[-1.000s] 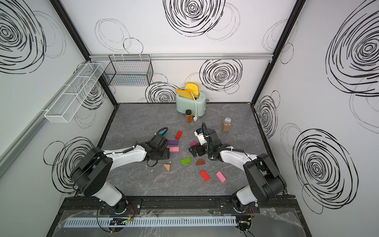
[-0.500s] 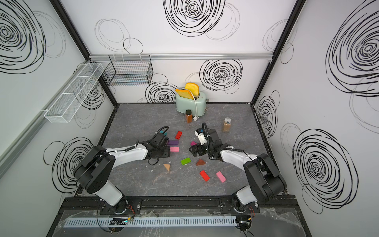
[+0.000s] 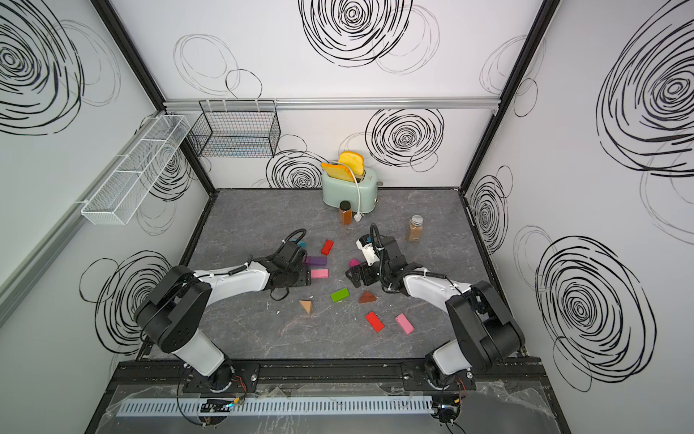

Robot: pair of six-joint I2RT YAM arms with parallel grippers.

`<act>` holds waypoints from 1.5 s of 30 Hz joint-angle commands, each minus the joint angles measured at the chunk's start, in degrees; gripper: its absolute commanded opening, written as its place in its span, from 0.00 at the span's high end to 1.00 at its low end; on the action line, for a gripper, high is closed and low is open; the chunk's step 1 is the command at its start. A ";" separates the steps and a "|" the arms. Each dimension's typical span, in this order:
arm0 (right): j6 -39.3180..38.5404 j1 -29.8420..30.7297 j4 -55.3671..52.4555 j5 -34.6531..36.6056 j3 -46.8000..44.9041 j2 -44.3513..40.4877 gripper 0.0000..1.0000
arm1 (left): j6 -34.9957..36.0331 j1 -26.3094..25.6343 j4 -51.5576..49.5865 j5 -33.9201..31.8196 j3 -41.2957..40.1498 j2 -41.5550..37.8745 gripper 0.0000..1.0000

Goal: Assemble a piece of candy with building blocks
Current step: Assemble the building block at the center of the board.

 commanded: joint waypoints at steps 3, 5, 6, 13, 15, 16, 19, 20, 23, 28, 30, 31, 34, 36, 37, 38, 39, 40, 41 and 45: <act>-0.94 -0.34 -2.60 0.22 0.69 -2.69 0.01 | 1.25 0.82 -5.89 0.39 1.41 -4.39 0.05; -1.05 -0.25 -5.17 0.47 0.72 -4.38 0.01 | 1.78 1.11 -7.49 1.47 1.58 -7.68 0.05; -1.29 0.04 -6.37 0.70 0.54 -5.29 0.01 | 1.89 1.18 -8.40 1.72 1.52 -9.12 0.04; -4.03 8.69 -14.95 4.05 2.26 -5.29 0.01 | 2.51 4.27 -10.51 6.93 -3.47 -21.88 0.03; -2.82 11.11 -15.81 5.58 3.68 -2.26 0.01 | 2.29 5.43 -9.65 9.56 -4.81 -24.40 0.02; -2.10 12.26 -15.95 6.24 4.42 -0.69 0.01 | 2.24 5.88 -9.26 10.45 -5.39 -25.38 0.01; -0.18 14.77 -15.61 7.63 6.58 3.10 0.01 | 2.07 6.87 -8.03 12.82 -7.34 -28.12 0.02; 0.34 15.40 -15.58 8.30 7.28 4.09 0.01 | 2.15 7.38 -7.79 13.60 -7.94 -28.91 0.02; 0.56 16.67 -16.85 10.54 9.46 7.00 0.01 | 3.05 9.72 -7.15 15.49 -9.60 -30.30 0.02; 0.63 17.98 -17.08 11.12 11.15 10.89 0.01 | 4.14 14.46 -6.09 19.35 -11.31 -31.54 0.02; 1.16 18.27 -17.43 11.67 11.67 11.99 0.01 | 4.66 15.32 -6.42 19.90 -11.23 -31.94 0.02; 1.38 18.50 -17.67 12.02 11.98 12.40 0.01 | 4.77 15.80 -6.51 20.17 -11.23 -32.22 0.02; 1.65 19.07 -19.65 14.52 12.78 13.41 0.00 | 5.05 16.73 -6.60 20.67 -11.14 -32.50 0.02; 1.58 19.26 -20.55 15.57 13.09 13.82 0.01 | 5.14 16.93 -6.45 20.83 -11.14 -32.51 0.02; 1.58 19.26 -20.31 15.36 12.92 13.88 0.02 | 5.14 17.06 -6.34 20.93 -11.23 -32.51 0.02; 1.69 19.34 -19.87 14.87 12.82 13.96 0.05 | 5.14 17.13 -6.25 20.94 -11.23 -32.51 0.02; 1.97 19.43 -19.76 14.54 12.79 14.03 0.06 | 5.14 17.22 -6.16 21.00 -11.31 -32.53 0.02; 2.33 19.66 -19.81 14.52 12.93 14.31 0.08 | 5.13 17.39 -6.00 21.09 -11.32 -32.61 0.02; 2.64 19.91 -20.03 14.59 13.19 14.71 0.10 | 5.14 17.57 -6.06 21.16 -11.18 -32.61 0.01; 3.62 21.18 -21.64 15.92 14.10 15.38 0.18 | 5.45 17.98 -6.02 21.28 -10.57 -32.66 0.01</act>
